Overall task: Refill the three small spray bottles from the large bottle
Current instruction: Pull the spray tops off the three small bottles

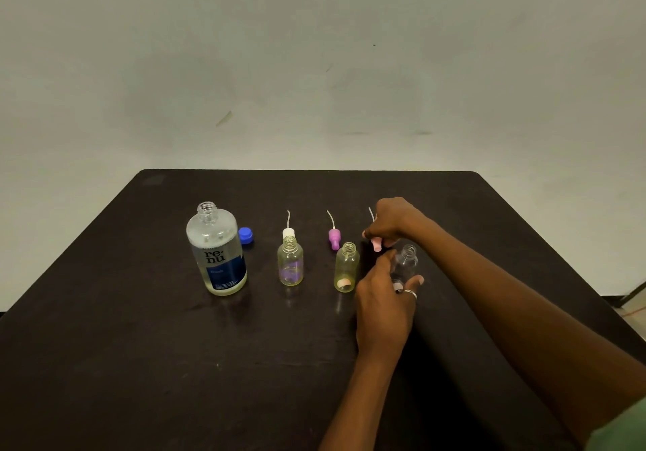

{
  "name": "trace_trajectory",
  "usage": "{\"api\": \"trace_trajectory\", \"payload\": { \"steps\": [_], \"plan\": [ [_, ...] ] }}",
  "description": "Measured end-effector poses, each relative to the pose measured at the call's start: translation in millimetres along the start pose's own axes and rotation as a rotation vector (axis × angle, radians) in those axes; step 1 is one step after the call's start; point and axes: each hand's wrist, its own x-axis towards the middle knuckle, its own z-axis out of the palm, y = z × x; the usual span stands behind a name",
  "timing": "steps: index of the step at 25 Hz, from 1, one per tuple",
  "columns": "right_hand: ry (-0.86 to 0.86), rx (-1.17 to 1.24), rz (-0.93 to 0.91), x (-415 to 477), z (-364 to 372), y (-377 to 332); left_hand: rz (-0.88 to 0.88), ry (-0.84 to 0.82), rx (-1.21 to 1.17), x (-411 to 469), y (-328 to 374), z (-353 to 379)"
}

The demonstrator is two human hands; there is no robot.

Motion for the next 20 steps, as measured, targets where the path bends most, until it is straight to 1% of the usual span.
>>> {"api": "trace_trajectory", "payload": {
  "steps": [10,20],
  "plan": [
    [0.006,-0.024,-0.012,3.2,0.7,1.7,-0.051,-0.032,-0.014,0.6,1.6,-1.4],
    [0.038,-0.019,-0.034,4.7,5.2,7.3,-0.033,-0.022,-0.048,0.2,0.8,-1.1]
  ]
}}
